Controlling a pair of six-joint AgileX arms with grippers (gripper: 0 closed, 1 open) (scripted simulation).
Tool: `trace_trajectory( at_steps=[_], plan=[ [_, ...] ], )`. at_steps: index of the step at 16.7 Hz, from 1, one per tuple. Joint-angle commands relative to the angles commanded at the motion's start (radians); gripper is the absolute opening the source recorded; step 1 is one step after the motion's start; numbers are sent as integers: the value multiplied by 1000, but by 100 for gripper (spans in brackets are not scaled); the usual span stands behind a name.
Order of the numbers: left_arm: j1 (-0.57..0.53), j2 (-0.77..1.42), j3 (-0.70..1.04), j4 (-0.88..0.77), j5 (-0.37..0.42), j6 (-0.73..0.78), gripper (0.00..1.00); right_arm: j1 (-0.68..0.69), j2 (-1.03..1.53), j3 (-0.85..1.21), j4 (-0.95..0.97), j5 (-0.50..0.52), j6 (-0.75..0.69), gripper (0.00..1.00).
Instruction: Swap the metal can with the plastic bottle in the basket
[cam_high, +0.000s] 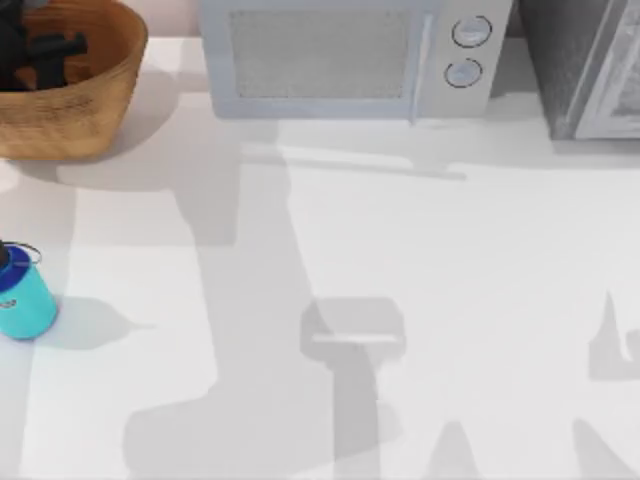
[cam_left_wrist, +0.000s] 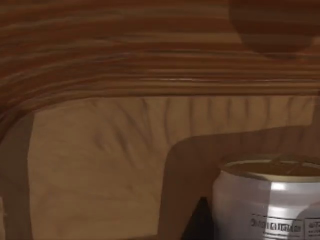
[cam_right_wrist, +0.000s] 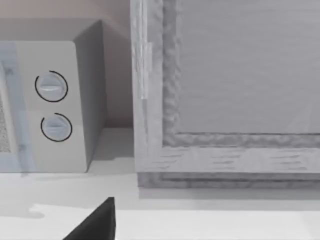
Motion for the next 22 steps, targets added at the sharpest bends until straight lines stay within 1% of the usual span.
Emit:
trace_trajectory(
  at_steps=[4,8,11,15,22],
  plan=[
    [-13,-185,-202,65,-10,-18,0,0,0,0,0,0,0,100],
    [-37,-509,-503,203,-30,-28,0,0,0,0,0,0,0,100],
    [-58,-810,-777,335,-51,-35,0,0,0,0,0,0,0,100],
    [-83,-1251,-1185,529,-91,-43,0,0,0,0,0,0,0,100],
    [-108,-2015,-1908,861,-185,-55,0,0,0,0,0,0,0,100]
  ],
)
